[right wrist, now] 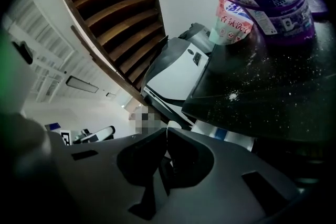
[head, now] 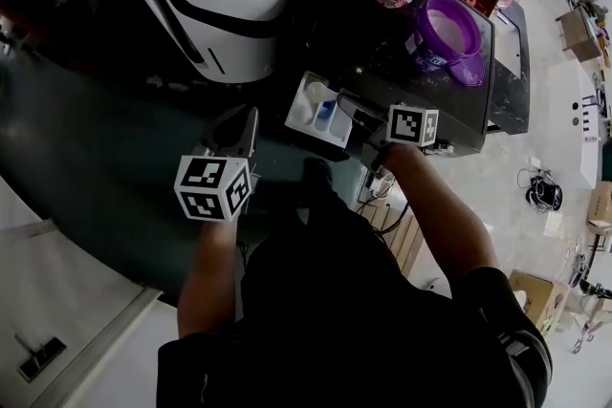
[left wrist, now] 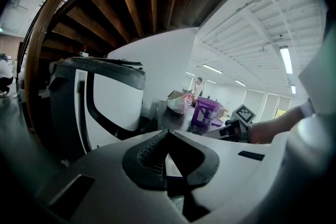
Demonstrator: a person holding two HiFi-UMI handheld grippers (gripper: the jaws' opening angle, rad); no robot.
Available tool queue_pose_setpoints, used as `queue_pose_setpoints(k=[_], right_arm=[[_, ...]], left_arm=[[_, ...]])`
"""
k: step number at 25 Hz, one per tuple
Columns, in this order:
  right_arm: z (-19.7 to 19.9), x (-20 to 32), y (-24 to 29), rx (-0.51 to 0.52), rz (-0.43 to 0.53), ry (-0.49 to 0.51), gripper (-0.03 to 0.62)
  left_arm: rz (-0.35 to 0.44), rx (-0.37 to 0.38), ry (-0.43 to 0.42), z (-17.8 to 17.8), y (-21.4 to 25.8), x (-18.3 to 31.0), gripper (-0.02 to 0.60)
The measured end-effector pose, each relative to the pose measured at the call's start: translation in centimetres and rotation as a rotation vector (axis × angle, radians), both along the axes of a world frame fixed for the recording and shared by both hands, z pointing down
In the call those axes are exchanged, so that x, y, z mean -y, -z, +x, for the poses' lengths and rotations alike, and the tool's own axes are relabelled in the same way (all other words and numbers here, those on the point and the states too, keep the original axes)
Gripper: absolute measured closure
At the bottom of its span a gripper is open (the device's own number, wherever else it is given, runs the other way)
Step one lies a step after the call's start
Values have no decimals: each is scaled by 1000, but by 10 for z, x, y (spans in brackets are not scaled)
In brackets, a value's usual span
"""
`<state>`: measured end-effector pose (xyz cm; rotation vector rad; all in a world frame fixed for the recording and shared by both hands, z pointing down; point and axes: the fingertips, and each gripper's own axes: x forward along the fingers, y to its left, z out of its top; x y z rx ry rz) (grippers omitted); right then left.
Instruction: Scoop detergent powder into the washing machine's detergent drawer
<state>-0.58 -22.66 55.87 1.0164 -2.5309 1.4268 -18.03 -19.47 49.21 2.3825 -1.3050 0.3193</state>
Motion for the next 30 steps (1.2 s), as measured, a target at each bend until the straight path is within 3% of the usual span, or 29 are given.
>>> queue_pose_setpoints(k=[7,30], right_arm=[[-4,-2,-16,-200,75,47,576],[-22,-2,-17,-621,345,229,576]], left_arm=[[-1,-1,14,-6,-2,-5,574],[-3,-33,29,-16,-1,-11,574]])
